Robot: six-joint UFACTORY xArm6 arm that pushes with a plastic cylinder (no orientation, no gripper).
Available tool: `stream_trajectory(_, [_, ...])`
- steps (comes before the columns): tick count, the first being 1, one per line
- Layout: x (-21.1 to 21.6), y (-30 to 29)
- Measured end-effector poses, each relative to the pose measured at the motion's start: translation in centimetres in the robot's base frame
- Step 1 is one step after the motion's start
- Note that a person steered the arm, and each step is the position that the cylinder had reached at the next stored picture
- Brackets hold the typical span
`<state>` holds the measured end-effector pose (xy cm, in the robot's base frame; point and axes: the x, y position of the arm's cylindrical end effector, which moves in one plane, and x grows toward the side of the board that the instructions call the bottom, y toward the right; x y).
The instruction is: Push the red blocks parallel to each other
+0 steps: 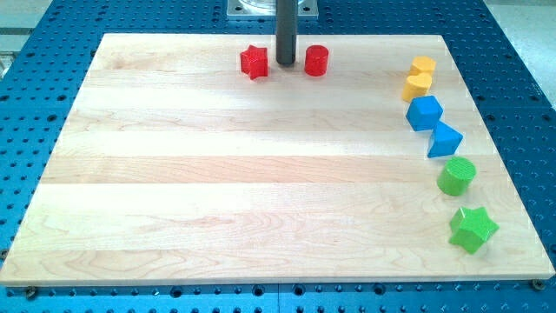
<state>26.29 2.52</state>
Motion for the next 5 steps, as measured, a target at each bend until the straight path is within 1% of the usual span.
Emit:
stream_trajectory(1, [0.3, 0.4])
stream_trajectory(2, [0.2, 5.0])
stream_trajectory(3, [-0.1, 2.9])
stream_trajectory(5, [0.8, 5.5])
